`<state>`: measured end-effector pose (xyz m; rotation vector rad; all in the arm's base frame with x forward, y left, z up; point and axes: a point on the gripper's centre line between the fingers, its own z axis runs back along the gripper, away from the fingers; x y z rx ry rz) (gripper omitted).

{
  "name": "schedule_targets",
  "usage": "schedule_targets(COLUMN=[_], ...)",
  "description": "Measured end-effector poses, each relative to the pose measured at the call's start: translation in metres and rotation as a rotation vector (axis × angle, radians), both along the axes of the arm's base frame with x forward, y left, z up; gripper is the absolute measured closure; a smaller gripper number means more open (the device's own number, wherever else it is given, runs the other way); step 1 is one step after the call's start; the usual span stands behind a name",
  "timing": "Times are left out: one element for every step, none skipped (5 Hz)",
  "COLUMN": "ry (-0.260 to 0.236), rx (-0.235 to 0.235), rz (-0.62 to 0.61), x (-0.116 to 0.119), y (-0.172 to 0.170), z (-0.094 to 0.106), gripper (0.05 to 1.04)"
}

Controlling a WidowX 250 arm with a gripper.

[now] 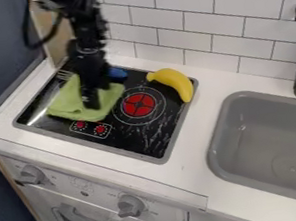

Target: The robot arm moved the green rag from the bottom left of the stove to the bottom right.

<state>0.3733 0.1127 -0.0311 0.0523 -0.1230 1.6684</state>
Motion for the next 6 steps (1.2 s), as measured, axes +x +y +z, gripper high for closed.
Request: schedule_targets(ry=[0.001,-0.002,-0.002,-0.003,-0.002,0.009], rx=[-0.003,-0.004,-0.009,-0.012,-0.023,-0.039], rz=[-0.044,-0.101,-0.170,-0.228,-0.244,-0.263], x=[0.000,0.001,-0.002,-0.011,-0.018,-0.028], y=[-0.018,-0.040,-0.072,-0.095,-0.105,-0.117], z=[-0.004,-0.005,-0.006,-0.005,-0.005,-0.004], gripper=[0.085,0.085,0.085,0.085,0.084,0.085])
